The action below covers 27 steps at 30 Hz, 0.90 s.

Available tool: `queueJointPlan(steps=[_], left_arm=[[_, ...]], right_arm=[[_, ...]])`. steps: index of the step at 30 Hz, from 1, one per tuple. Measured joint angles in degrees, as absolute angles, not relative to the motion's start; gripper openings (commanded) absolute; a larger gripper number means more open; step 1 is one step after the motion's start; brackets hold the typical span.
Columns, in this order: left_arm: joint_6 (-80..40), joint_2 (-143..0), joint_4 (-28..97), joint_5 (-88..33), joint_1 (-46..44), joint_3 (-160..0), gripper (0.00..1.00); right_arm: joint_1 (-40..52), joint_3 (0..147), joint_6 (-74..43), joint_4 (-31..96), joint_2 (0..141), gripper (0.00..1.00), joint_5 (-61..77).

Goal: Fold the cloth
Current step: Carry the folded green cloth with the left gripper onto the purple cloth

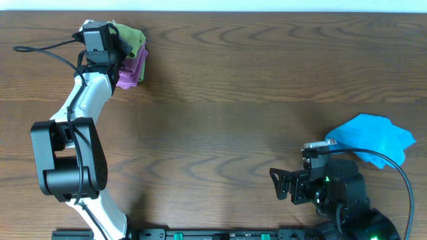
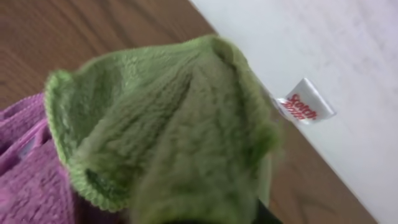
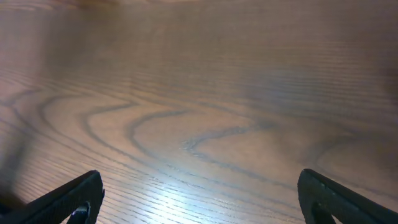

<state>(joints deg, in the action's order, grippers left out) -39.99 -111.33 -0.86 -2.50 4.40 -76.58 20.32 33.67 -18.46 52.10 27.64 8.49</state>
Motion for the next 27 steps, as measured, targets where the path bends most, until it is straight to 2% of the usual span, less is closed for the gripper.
queueJointPlan(steps=[4, 17, 18, 27], left_arm=[[-40.0, -111.3, 2.6, -2.5, 4.7, -76.6, 0.37], [-33.7, -108.7, 11.9, -2.5, 8.4, -76.6, 0.98], [-33.2, -107.9, 12.4, -2.5, 8.4, -76.6, 0.95], [-29.8, -98.8, 16.1, -2.5, 8.5, -76.6, 0.96]], right_arm=[[20.3, 33.7, -18.5, 52.1, 27.6, 0.99, 8.5], [20.3, 33.7, -18.5, 52.1, 27.6, 0.99, 8.5], [20.3, 33.7, -18.5, 52.1, 27.6, 0.99, 8.5], [20.3, 33.7, -18.5, 52.1, 27.6, 0.99, 8.5]])
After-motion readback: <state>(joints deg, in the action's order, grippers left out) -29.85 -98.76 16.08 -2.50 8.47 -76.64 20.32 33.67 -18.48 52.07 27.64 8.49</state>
